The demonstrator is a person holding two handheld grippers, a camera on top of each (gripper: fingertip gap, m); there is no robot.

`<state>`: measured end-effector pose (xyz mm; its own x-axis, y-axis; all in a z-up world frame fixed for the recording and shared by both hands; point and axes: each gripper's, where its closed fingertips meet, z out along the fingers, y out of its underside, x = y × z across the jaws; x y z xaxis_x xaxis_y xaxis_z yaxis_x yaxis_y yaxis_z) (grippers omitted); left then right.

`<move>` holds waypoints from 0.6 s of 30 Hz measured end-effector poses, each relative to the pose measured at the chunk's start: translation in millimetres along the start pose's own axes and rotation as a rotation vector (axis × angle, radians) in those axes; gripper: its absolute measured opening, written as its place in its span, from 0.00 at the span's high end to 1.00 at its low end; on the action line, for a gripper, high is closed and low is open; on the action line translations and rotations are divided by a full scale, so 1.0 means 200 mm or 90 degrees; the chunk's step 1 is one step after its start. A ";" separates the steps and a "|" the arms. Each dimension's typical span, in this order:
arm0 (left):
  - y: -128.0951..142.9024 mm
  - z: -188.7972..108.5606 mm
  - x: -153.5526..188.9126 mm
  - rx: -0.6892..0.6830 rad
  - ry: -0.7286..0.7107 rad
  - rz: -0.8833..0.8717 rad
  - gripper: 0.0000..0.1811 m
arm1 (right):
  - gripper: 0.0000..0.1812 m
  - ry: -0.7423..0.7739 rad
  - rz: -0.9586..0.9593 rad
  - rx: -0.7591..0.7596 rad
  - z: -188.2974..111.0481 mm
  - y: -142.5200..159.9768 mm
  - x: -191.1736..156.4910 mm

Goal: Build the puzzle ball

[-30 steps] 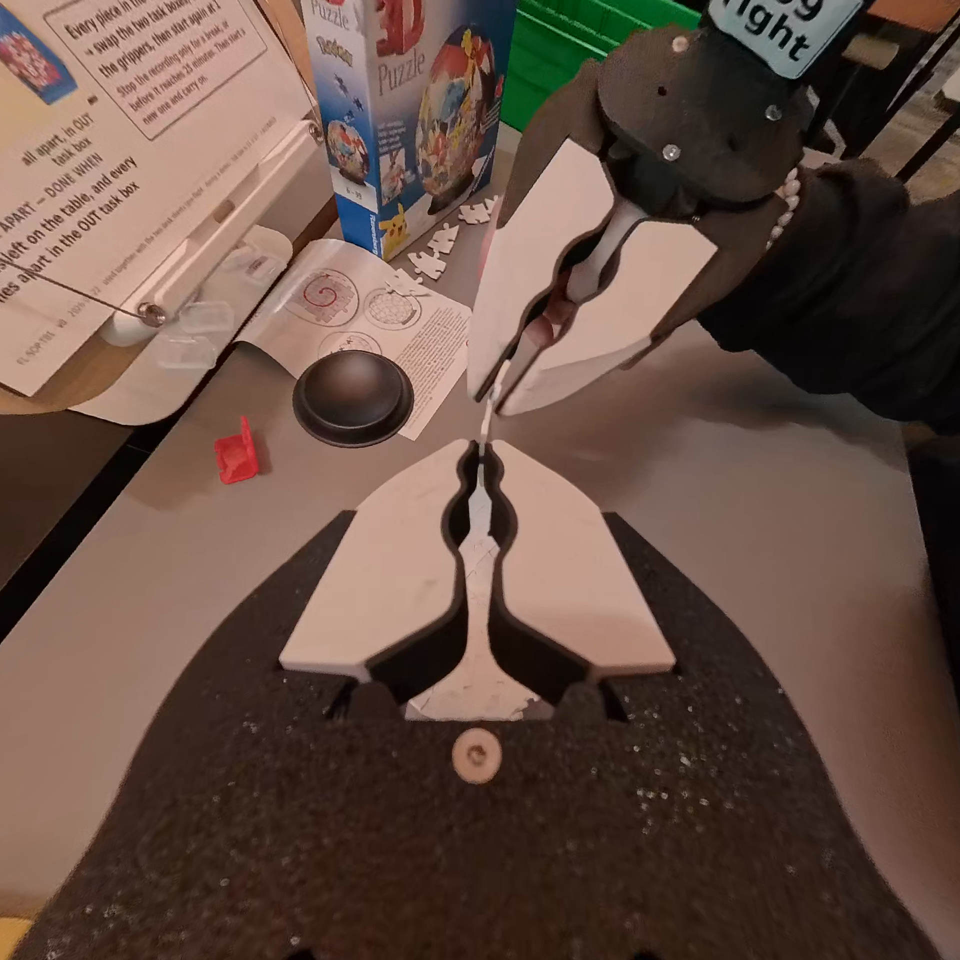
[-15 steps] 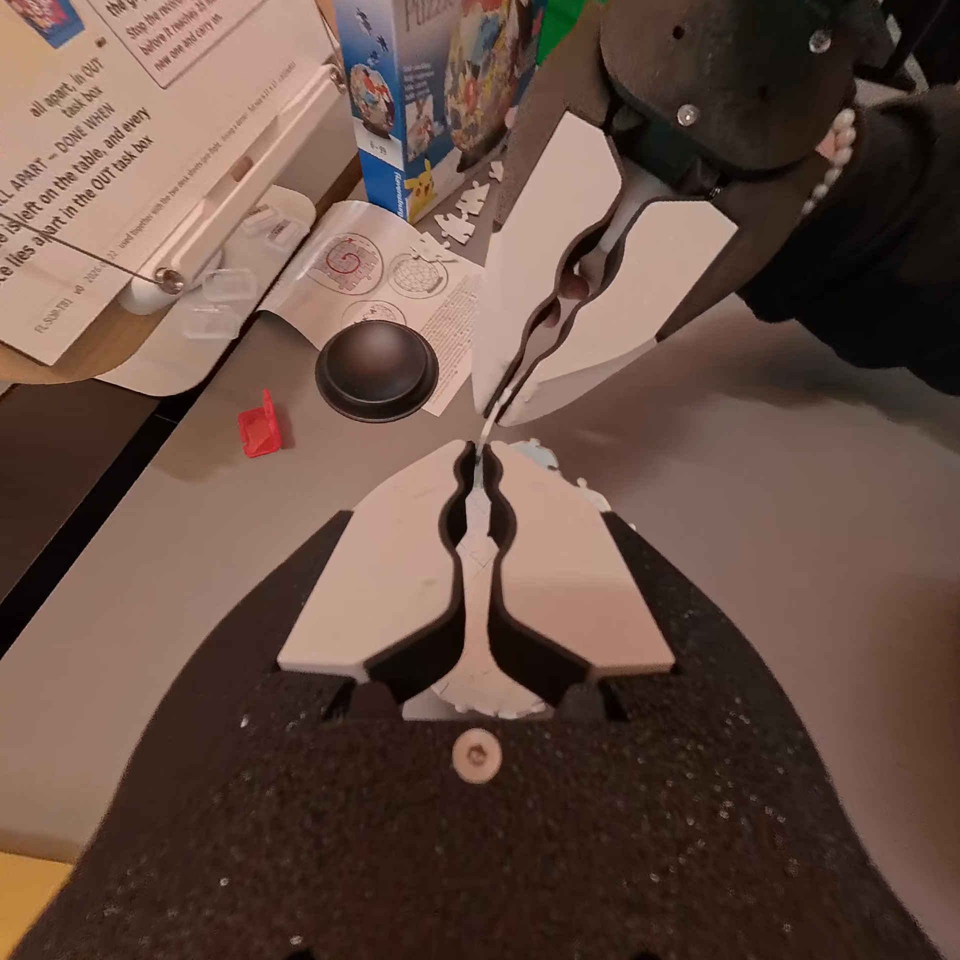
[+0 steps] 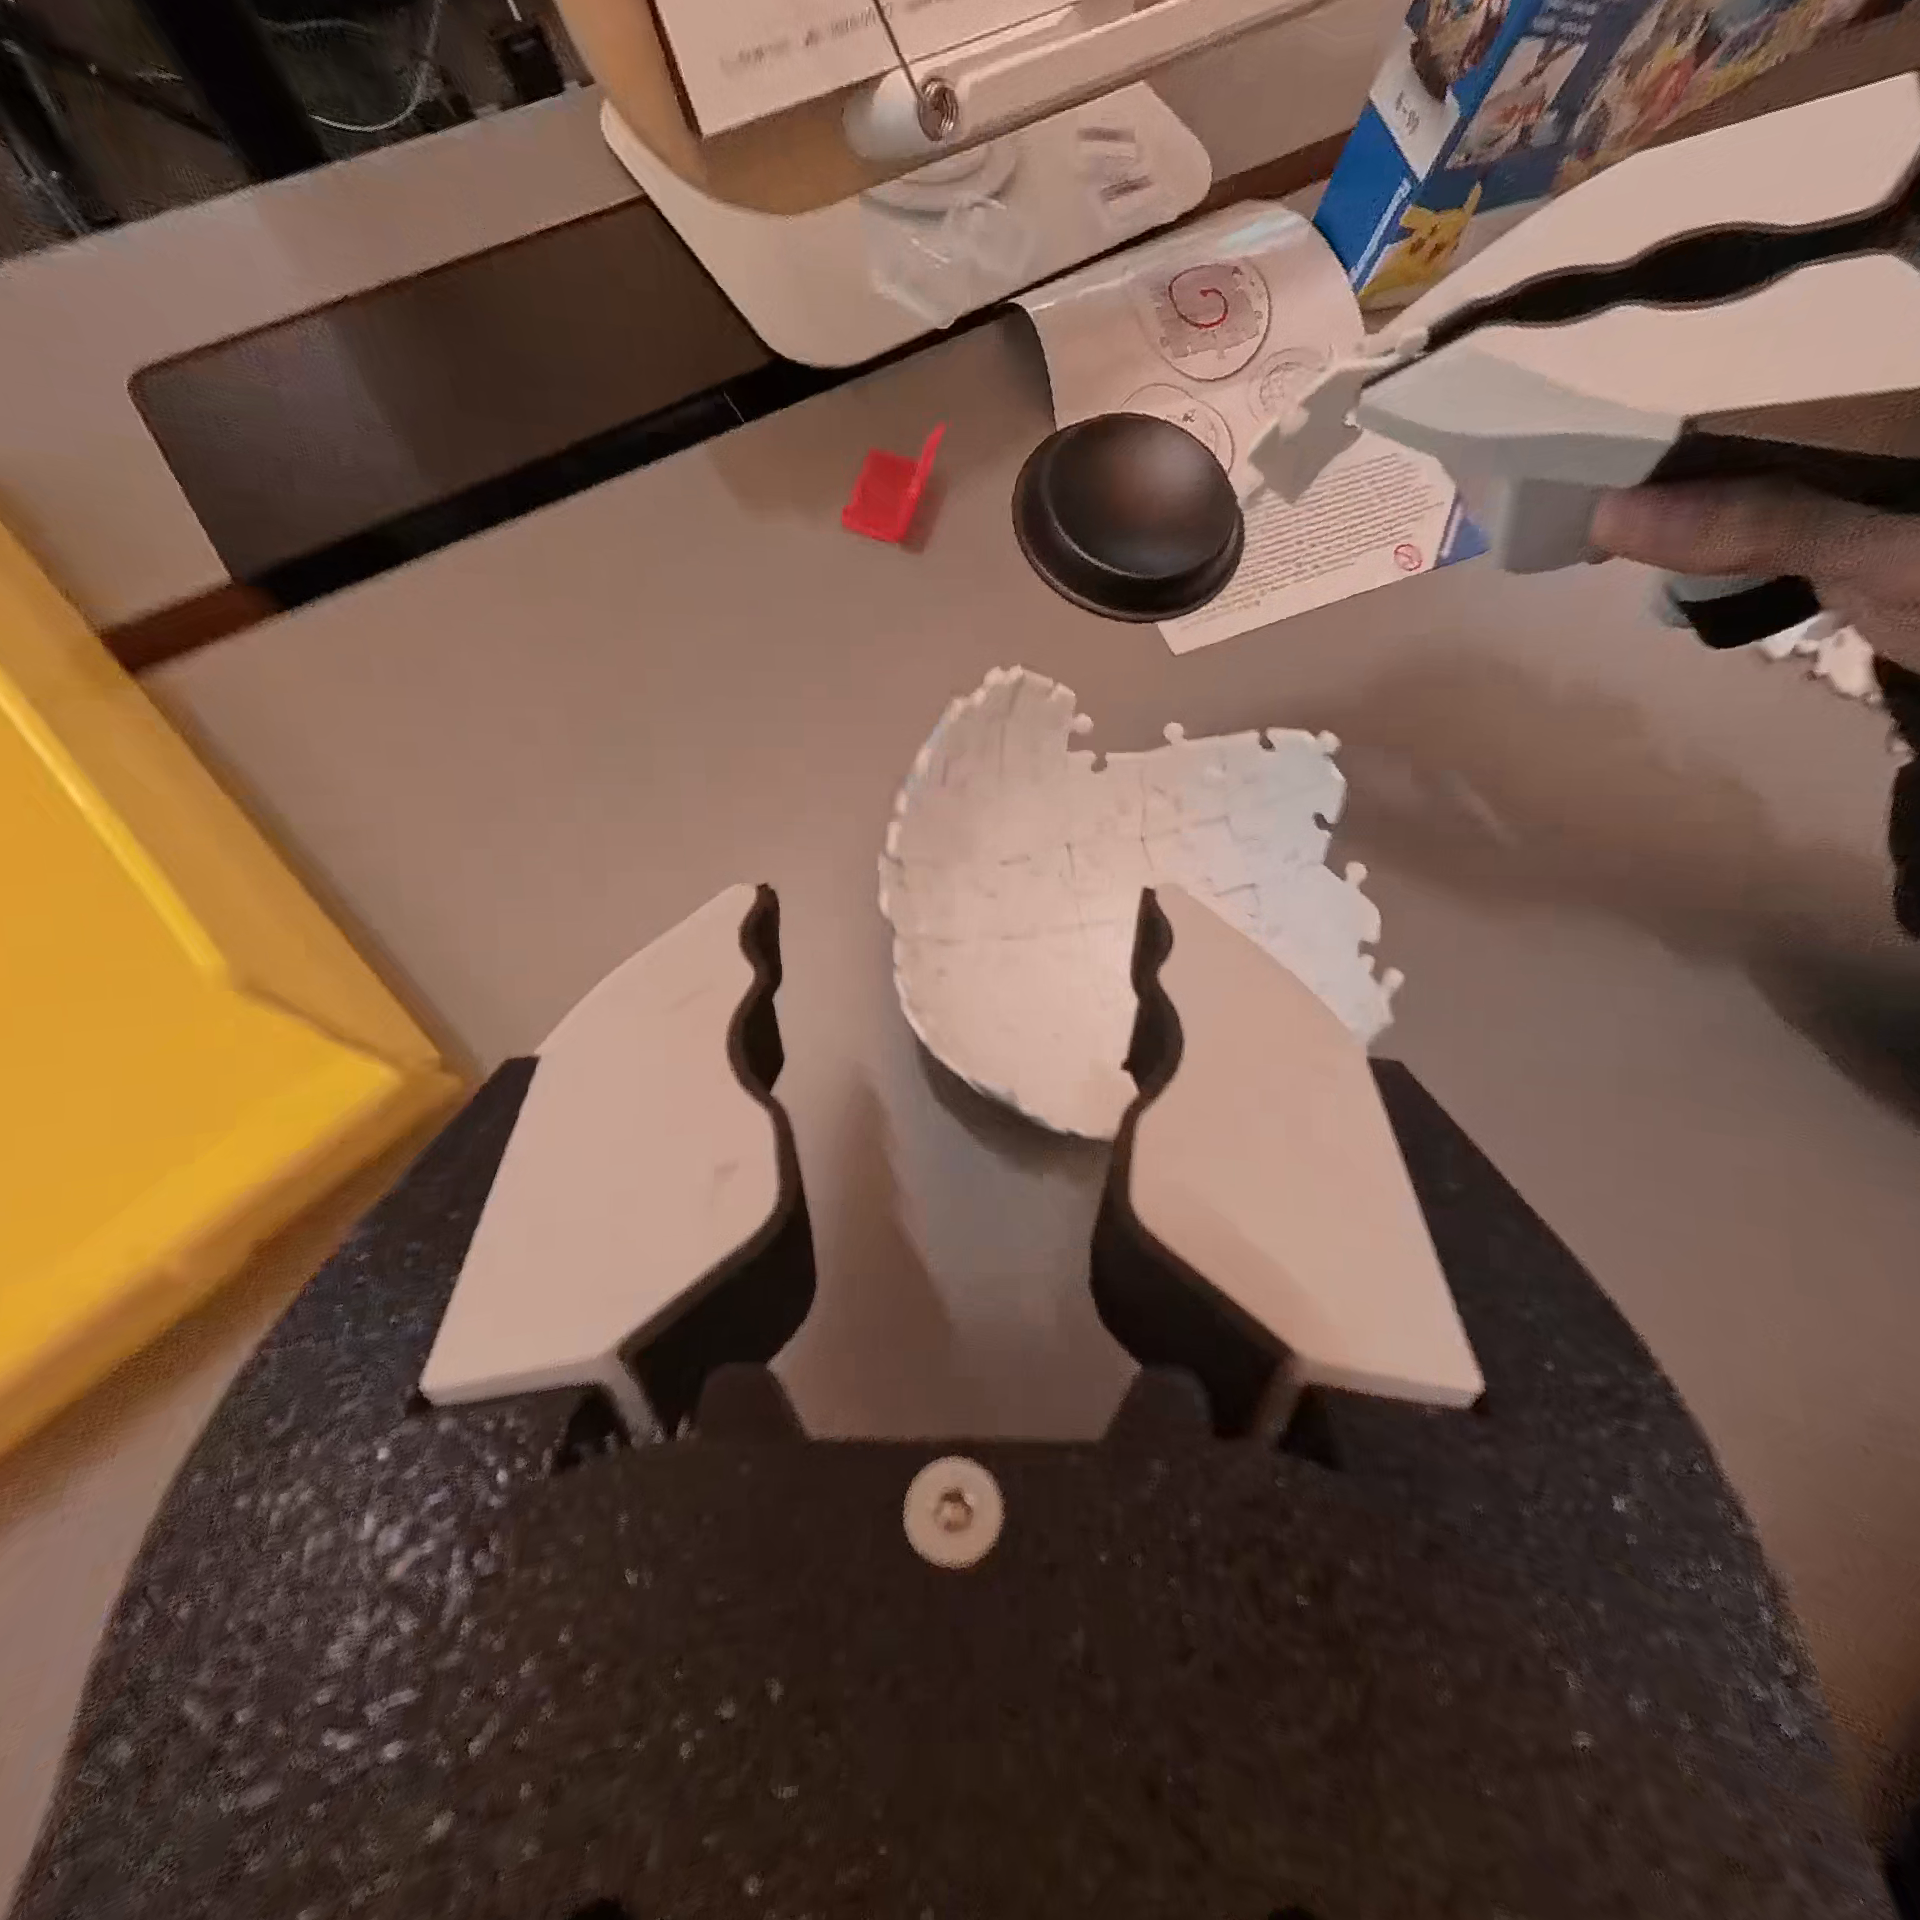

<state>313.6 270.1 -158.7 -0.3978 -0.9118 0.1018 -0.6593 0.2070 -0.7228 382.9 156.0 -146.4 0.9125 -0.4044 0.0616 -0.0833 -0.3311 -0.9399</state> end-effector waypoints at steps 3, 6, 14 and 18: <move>0.14 -0.03 0.06 0.021 -0.012 -0.080 0.64 | 0.99 -0.010 0.019 0.001 0.00 0.04 0.01; 0.25 0.01 0.11 0.036 0.006 -0.185 0.65 | 0.99 -0.034 0.060 0.004 0.02 0.09 -0.02; 0.25 0.01 0.09 0.058 -0.059 -0.161 0.65 | 0.99 -0.159 0.159 0.020 0.00 0.09 -0.08; 0.09 -0.04 0.02 0.065 -0.060 -0.028 0.65 | 0.99 -0.210 0.103 -0.058 0.03 0.13 -0.14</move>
<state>294.9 272.4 -164.7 -0.3043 -0.9497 0.0737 -0.6044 0.1327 -0.7855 358.0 162.8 -174.0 0.9631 -0.1670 -0.2109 -0.2592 -0.3659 -0.8938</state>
